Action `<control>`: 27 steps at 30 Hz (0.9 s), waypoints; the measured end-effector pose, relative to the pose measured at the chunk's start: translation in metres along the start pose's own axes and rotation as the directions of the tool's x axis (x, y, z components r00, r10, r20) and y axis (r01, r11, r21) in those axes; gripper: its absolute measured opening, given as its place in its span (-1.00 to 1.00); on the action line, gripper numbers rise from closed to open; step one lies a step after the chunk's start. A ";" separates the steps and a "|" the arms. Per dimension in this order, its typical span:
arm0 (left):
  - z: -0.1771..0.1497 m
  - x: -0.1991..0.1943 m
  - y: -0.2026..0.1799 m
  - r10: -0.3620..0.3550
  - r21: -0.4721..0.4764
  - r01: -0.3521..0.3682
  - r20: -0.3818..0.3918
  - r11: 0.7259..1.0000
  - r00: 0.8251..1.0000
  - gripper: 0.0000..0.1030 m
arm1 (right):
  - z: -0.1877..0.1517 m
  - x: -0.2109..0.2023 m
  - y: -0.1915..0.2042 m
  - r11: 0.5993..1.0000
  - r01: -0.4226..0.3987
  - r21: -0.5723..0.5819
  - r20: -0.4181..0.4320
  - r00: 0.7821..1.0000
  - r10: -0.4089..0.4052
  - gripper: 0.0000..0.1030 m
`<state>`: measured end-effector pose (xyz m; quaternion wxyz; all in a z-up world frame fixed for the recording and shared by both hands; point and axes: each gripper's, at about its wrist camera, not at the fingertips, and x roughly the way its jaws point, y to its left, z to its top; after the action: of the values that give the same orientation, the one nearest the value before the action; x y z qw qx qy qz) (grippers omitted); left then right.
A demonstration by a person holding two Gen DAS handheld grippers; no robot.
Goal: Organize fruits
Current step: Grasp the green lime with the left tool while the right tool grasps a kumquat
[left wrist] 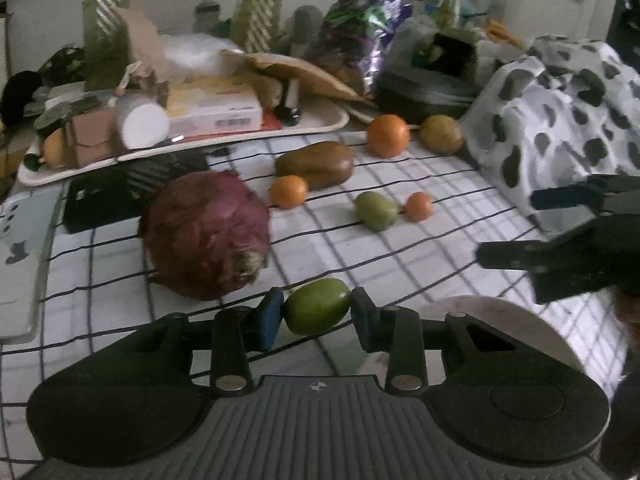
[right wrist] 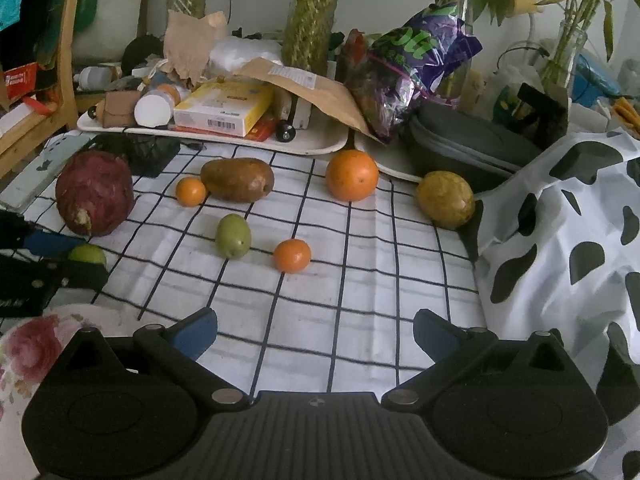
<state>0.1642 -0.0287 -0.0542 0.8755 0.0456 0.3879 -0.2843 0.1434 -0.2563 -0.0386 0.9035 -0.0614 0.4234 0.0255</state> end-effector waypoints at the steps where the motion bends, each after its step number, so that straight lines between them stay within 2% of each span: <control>1: 0.000 0.000 -0.001 -0.010 0.005 0.010 0.004 1.000 1.000 -0.30 | 0.001 0.002 -0.001 1.000 -0.001 0.006 0.001 1.000 0.001 1.00; 6: 0.003 -0.004 -0.006 -0.049 0.021 0.048 0.030 0.999 0.998 -0.30 | 0.007 0.010 -0.008 0.998 -0.034 0.057 0.017 0.999 0.033 0.96; 8: 0.003 -0.004 -0.008 -0.050 0.035 0.049 0.036 0.998 0.998 -0.30 | 0.011 0.014 -0.010 0.997 -0.037 0.068 0.022 0.999 0.036 0.78; 11: 0.004 -0.005 -0.010 -0.048 0.050 0.046 0.039 0.998 0.998 -0.30 | 0.015 0.025 -0.011 0.996 -0.041 0.077 0.015 0.999 0.040 0.68; 17: 0.004 -0.005 -0.011 -0.042 0.067 0.039 0.042 0.997 0.998 -0.30 | 0.023 0.047 -0.008 0.996 -0.068 0.063 0.001 0.998 0.068 0.21; 23: 0.005 -0.004 -0.010 -0.043 0.072 0.041 0.038 0.997 0.998 -0.30 | 0.029 0.064 -0.002 0.995 -0.092 0.038 -0.014 0.996 0.093 0.01; 25: 0.005 -0.004 -0.011 -0.045 0.076 0.042 0.039 0.996 0.998 -0.30 | 0.030 0.068 -0.001 0.995 -0.099 0.030 -0.016 0.995 0.100 0.00; 27: 0.005 -0.003 -0.011 -0.048 0.079 0.045 0.039 0.996 0.998 -0.30 | 0.031 0.072 0.000 0.994 -0.101 0.032 -0.021 0.995 0.102 -0.19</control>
<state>0.1595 -0.0381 -0.0468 0.8740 0.0650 0.3594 -0.3206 0.2134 -0.2530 -0.0744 0.8970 -0.0260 0.4367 0.0640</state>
